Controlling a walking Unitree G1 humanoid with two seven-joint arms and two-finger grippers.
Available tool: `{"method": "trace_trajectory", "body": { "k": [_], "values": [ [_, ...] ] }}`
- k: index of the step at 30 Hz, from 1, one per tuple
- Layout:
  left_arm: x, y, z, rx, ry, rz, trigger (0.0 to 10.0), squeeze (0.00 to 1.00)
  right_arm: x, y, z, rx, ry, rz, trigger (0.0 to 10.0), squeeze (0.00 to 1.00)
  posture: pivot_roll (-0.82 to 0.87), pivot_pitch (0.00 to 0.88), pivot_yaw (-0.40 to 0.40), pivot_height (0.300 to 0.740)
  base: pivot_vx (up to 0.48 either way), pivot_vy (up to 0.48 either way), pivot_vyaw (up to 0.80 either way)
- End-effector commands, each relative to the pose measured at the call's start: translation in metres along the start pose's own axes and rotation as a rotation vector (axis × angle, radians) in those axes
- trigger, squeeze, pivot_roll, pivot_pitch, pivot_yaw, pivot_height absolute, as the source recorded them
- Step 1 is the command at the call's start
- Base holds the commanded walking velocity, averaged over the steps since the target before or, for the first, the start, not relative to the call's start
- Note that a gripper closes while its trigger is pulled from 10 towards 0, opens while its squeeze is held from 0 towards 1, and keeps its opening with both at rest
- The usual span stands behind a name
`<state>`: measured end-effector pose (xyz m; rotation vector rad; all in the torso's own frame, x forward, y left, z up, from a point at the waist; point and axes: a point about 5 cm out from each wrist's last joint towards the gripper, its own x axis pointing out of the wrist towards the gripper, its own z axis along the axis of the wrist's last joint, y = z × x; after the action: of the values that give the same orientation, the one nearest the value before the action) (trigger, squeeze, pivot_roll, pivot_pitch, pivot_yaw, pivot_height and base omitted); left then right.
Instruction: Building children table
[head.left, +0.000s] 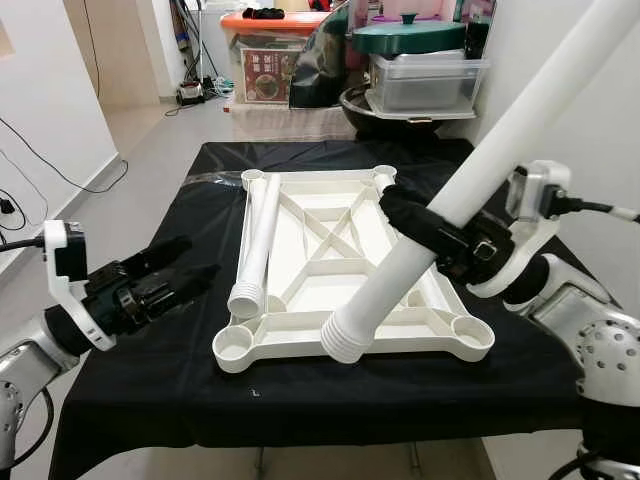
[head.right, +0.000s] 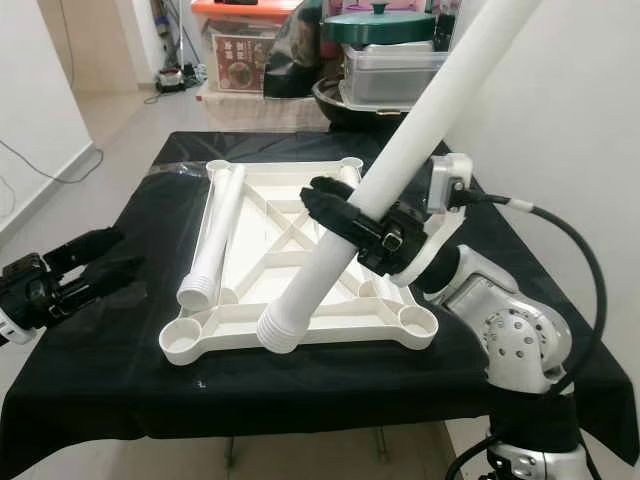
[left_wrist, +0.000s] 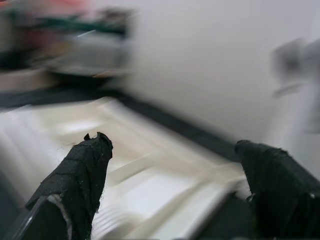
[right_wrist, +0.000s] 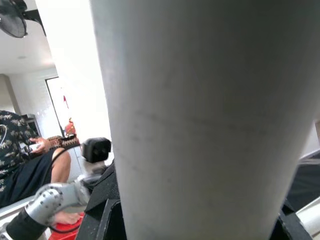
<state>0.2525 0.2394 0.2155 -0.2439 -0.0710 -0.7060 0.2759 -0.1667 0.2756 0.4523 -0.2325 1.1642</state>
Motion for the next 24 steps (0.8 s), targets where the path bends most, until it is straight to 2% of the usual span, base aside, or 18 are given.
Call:
{"method": "trace_trajectory", "body": {
  "k": [1, 2, 3, 4, 5, 12, 15, 18, 20, 24],
  "values": [
    [-0.003, 0.01, -0.017, 0.028, 0.083, 0.113, 10.0, 0.0, 0.0, 0.002, 0.004, -0.027, -0.024, 0.01, 0.0, 0.0, 0.02, 0.0, -0.019, 0.74, 0.0, 0.0, 0.0],
    [-0.007, 0.016, -0.022, 0.072, 0.135, 0.182, 10.0, 0.0, 0.0, 0.002, 0.001, -0.026, -0.024, 0.017, 0.0, 0.0, 0.02, 0.0, -0.017, 0.74, 0.0, 0.0, 0.0],
    [-0.007, 0.016, -0.022, 0.072, 0.135, 0.182, 10.0, 0.0, 0.0, 0.002, 0.001, -0.026, -0.024, 0.017, 0.0, 0.0, 0.02, 0.0, -0.017, 0.74, 0.0, 0.0, 0.0],
    [-0.012, 0.026, -0.019, 0.099, 0.147, 0.243, 10.0, 0.0, -0.001, 0.001, 0.0, -0.024, -0.027, 0.019, 0.0, 0.0, 0.03, 0.0, -0.017, 0.74, 0.0, 0.0, 0.0],
    [-0.013, 0.029, -0.018, 0.109, 0.149, 0.263, 10.0, 0.0, -0.001, 0.001, 0.0, -0.024, -0.03, 0.02, 0.0, 0.0, 0.03, 0.0, -0.017, 0.74, 0.0, 0.0, 0.0],
    [-0.014, 0.031, -0.014, 0.115, 0.137, 0.268, 10.0, 0.0, -0.001, 0.003, 0.0, -0.023, -0.042, 0.041, 0.0, 0.0, 0.03, 0.0, -0.014, 0.74, 0.0, 0.0, 0.0],
    [-0.01, 0.028, -0.019, 0.111, 0.134, 0.259, 10.0, 0.0, 0.002, 0.013, 0.002, -0.029, -0.078, 0.12, 0.0, 0.0, 0.03, 0.0, -0.012, 0.74, 0.0, 0.0, 0.0],
    [-0.01, 0.028, -0.019, 0.111, 0.134, 0.259, 10.0, 0.0, 0.002, 0.013, 0.002, -0.029, -0.078, 0.12, 0.0, 0.0, 0.03, 0.0, -0.012, 0.74, 0.0, 0.0, 0.0],
    [-0.006, 0.026, -0.025, 0.115, 0.139, 0.253, 10.0, 0.0, 0.009, 0.027, 0.0, -0.06, -0.073, 0.233, 0.0, 0.0, 0.03, 0.0, -0.015, 0.74, 0.0, 0.0, 0.0],
    [-0.004, 0.025, -0.027, 0.111, 0.14, 0.244, 10.0, 0.0, 0.011, 0.032, -0.001, -0.071, -0.057, 0.278, 0.0, 0.0, 0.03, 0.0, -0.02, 0.74, 0.0, 0.0, 0.0]
  ]
}}
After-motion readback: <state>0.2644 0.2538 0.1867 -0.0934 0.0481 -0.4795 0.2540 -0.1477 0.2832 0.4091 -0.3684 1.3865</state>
